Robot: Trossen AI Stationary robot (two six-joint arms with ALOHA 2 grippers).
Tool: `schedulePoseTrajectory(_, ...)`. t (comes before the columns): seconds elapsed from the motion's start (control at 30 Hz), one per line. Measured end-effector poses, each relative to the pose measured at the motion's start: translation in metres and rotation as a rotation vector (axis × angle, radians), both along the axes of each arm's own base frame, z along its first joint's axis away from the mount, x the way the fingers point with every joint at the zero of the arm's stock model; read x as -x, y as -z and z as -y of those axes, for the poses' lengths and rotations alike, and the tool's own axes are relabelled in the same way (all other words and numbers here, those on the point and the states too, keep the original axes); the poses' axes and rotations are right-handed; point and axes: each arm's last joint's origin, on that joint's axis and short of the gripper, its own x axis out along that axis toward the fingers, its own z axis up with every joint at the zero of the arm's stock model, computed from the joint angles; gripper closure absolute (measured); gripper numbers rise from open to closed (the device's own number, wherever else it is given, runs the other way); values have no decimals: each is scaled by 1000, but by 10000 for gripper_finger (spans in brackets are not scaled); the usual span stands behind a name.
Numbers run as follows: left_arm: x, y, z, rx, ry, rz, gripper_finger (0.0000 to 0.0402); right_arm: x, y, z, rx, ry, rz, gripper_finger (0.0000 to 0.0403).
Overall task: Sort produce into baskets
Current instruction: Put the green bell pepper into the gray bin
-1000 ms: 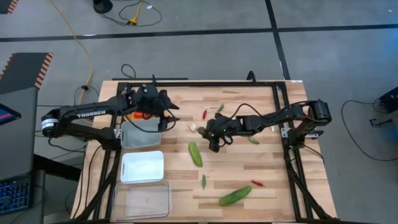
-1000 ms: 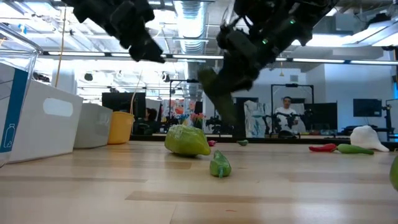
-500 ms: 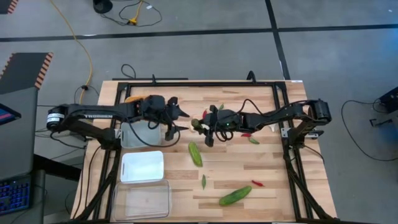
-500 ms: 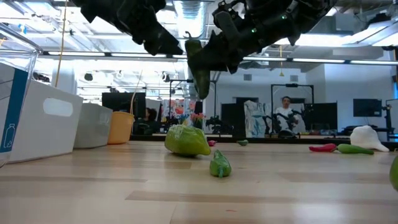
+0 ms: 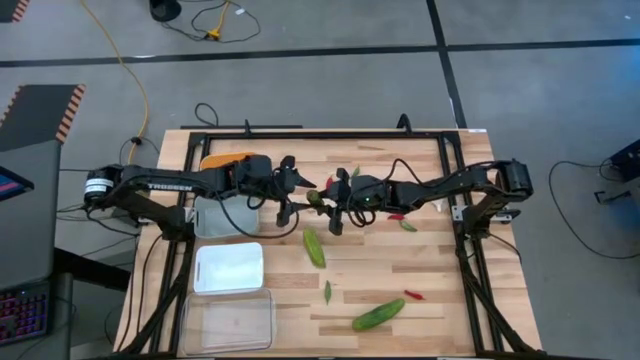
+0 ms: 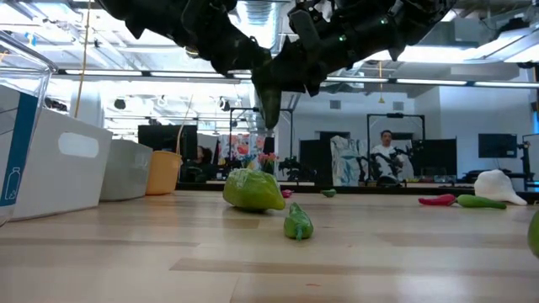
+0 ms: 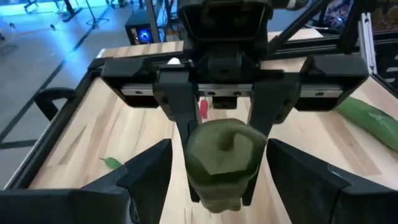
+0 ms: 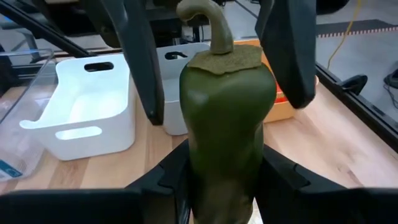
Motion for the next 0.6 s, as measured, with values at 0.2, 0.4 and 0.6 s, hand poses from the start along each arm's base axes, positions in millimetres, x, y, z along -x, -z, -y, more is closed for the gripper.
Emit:
schedulePoseTrajectory(0.2, -1, -2, 0, -1, -2, 21, 189, 0, 0, 0, -4, 1, 1, 241)
schedulePoseTrajectory(0.4, -1, -2, 0, 0, -10, 19, 265, 0, 0, 0, -4, 2, 5, 241)
schedulePoseTrajectory(0.6, -1, -2, 0, 0, -10, 18, 286, 0, 0, 0, -23, 8, 7, 241)
